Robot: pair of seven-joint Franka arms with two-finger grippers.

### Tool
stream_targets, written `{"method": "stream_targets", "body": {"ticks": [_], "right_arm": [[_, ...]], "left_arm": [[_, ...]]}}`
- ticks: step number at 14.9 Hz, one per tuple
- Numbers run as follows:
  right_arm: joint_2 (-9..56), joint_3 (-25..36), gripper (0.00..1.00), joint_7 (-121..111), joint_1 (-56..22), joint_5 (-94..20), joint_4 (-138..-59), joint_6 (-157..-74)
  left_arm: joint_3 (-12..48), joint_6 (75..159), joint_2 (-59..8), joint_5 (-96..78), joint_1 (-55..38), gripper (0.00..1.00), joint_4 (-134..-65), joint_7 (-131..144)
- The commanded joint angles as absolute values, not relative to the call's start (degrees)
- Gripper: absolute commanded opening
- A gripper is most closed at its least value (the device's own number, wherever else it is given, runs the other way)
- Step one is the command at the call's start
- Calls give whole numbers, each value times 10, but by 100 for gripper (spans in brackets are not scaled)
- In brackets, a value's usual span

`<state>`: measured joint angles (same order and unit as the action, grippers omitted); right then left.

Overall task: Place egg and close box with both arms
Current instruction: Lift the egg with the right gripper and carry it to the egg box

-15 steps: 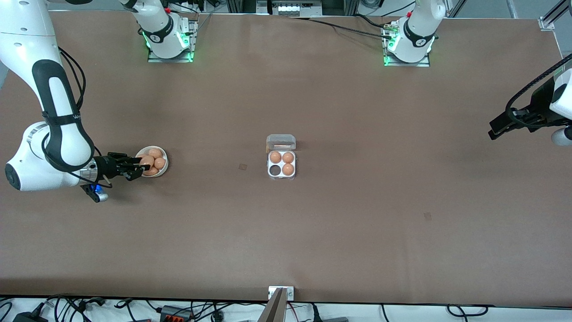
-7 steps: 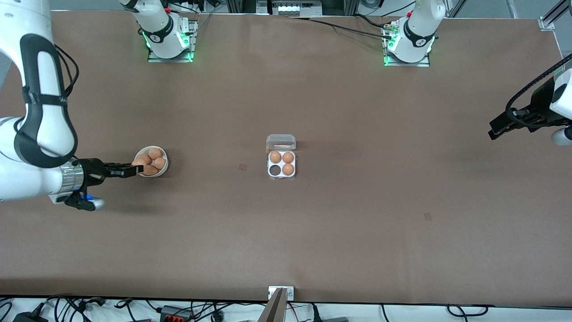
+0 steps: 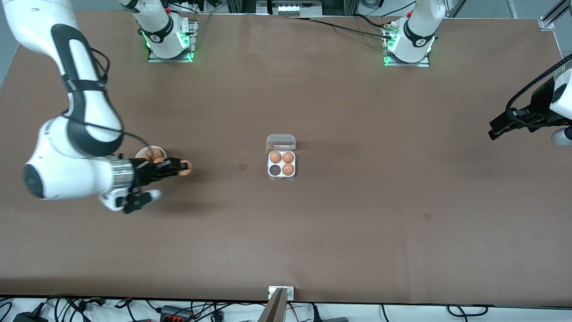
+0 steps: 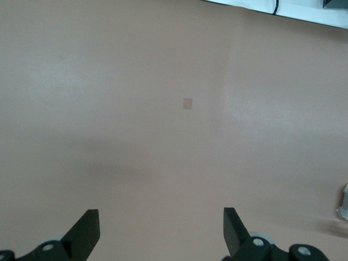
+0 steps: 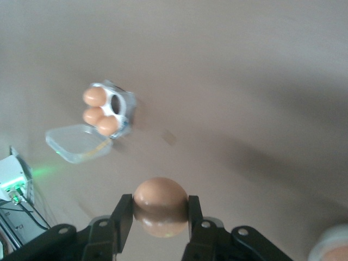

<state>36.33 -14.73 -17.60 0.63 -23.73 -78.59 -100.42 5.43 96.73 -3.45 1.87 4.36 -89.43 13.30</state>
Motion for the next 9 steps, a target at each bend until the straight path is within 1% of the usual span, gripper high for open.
{"method": "stream_targets", "body": {"ticks": [1, 2, 4, 7, 9], "right_arm": [[362, -205, 15, -257, 10, -253, -847, -1117], [363, -215, 15, -280, 1, -252, -867, -1164], [368, -216, 15, -351, -38, -249, -886, -1240], [388, -215, 15, -400, -88, -244, -885, -1305], [402, -214, 15, -400, -115, -236, -884, -1328]], "left_arm": [[56, 962, -35, 12, 47, 100, -884, 138], [56, 962, -34, 12, 47, 100, -884, 138], [56, 962, -35, 12, 47, 100, -884, 138], [56, 962, -34, 12, 47, 100, -884, 138], [56, 962, -34, 12, 47, 100, -884, 138]]}}
